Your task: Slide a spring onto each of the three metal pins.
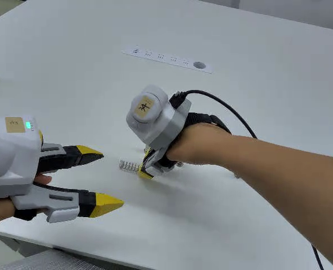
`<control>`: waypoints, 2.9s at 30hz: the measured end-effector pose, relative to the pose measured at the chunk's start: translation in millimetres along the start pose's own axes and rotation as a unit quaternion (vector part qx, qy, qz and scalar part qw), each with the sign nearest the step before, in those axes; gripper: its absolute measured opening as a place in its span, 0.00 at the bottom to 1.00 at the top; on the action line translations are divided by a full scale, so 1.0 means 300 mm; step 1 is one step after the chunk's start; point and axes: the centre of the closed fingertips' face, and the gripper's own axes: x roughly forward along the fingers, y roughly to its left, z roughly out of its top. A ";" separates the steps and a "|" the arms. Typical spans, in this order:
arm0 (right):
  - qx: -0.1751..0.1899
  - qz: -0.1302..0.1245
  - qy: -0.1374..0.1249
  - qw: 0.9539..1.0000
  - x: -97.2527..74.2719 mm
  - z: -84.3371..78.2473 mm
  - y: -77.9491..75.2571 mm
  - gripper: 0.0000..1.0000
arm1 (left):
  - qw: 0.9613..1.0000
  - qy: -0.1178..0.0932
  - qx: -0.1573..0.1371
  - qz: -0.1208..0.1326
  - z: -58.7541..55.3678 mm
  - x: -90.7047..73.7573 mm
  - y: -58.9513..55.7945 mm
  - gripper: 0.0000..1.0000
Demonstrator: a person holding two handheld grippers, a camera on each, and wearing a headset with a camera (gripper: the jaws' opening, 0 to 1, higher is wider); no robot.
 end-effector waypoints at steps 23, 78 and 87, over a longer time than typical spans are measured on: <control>-0.110 0.079 0.023 0.990 -0.311 -0.073 0.220 0.11 | 0.996 0.004 0.059 -0.069 0.045 0.103 -0.131 0.43; -0.155 0.077 -0.020 0.985 -0.394 0.064 0.292 0.15 | 0.988 -0.011 0.117 -0.100 0.090 0.139 -0.189 0.11; -0.149 0.079 -0.019 0.986 -0.389 0.069 0.291 0.12 | 0.988 -0.026 0.115 -0.099 0.115 0.137 -0.189 0.11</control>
